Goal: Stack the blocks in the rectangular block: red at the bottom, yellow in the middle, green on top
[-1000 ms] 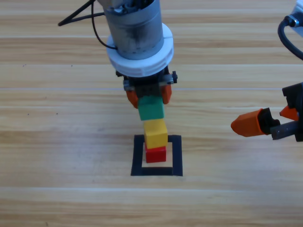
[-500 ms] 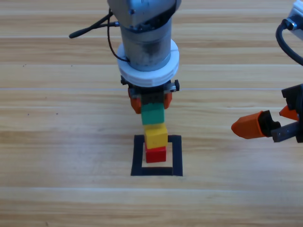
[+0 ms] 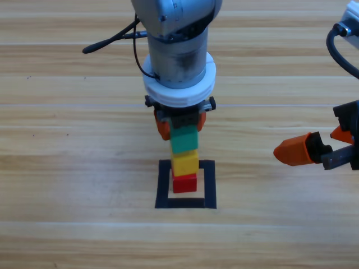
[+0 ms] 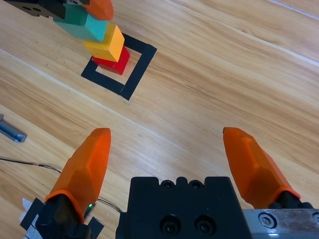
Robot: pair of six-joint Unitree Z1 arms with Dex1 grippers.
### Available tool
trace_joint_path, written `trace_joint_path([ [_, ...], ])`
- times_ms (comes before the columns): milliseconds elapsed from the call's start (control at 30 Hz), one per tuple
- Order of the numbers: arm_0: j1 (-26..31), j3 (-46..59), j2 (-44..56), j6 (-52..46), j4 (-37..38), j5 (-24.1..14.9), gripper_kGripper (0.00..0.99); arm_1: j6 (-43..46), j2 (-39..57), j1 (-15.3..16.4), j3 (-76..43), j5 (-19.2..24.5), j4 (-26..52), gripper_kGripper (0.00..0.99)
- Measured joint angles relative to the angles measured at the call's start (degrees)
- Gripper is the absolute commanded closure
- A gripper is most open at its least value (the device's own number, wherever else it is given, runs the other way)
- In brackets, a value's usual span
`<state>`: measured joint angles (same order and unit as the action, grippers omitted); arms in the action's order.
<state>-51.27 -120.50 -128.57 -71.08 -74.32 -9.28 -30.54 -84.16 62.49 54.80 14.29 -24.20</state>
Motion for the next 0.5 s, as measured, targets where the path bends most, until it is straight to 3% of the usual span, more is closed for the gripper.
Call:
trace_joint_path([
  [500, -0.8, -2.0, -1.4, -0.5, -0.2, 0.0, 0.919, 0.1, 0.0, 0.0, 0.0, -0.2, 0.0, 0.0],
])
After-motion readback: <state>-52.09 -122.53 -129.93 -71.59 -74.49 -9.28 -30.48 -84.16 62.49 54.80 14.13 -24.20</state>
